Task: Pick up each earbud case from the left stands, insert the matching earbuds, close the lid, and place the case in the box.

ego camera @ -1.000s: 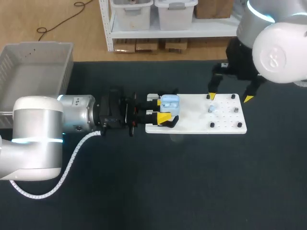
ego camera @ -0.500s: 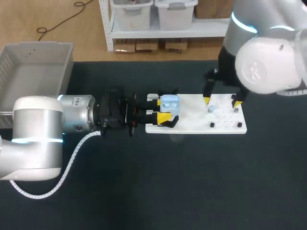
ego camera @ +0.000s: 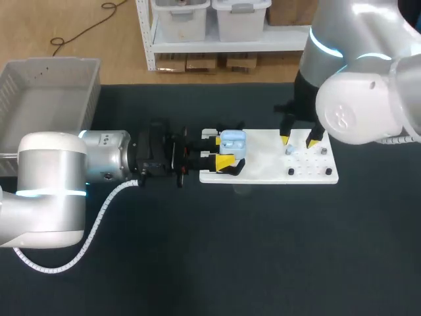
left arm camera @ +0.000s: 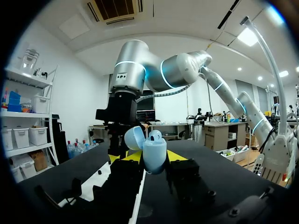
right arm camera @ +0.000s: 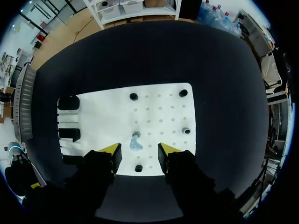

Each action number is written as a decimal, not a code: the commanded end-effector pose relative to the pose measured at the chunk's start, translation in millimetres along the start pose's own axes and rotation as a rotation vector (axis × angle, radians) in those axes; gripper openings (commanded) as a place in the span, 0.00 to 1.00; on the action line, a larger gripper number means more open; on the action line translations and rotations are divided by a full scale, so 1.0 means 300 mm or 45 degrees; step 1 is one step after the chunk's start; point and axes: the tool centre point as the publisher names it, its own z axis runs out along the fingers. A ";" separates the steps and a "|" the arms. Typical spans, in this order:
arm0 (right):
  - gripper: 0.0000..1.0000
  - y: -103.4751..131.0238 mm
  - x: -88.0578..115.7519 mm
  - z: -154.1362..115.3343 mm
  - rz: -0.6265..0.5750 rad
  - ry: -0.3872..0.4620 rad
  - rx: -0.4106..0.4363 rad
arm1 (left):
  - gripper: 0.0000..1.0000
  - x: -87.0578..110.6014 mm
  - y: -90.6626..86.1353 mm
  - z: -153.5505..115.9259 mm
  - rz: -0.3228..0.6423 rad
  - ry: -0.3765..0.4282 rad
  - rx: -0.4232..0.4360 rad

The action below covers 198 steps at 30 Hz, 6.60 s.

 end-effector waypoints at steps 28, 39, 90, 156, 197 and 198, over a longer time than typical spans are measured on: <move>0.42 0.013 0.013 0.063 -0.009 -0.123 -0.006 | 0.00 0.001 -0.005 0.000 0.004 -0.001 -0.007; 0.37 0.008 0.002 0.071 -0.007 -0.125 0.000 | 0.00 0.001 -0.005 0.000 0.004 -0.001 -0.007; 0.00 0.018 0.012 0.078 -0.035 -0.107 0.023 | 0.00 0.001 -0.005 0.000 0.004 -0.001 -0.007; 0.00 0.321 0.307 -0.538 -0.779 0.120 -0.005 | 0.00 0.001 -0.005 0.000 0.004 -0.001 -0.007; 0.00 0.517 0.361 -0.470 -0.902 0.039 0.080 | 0.00 0.001 -0.005 0.000 0.004 -0.001 -0.007; 0.00 0.519 0.356 -0.469 -0.919 0.043 0.081 | 0.00 0.001 -0.005 0.000 0.004 -0.001 -0.007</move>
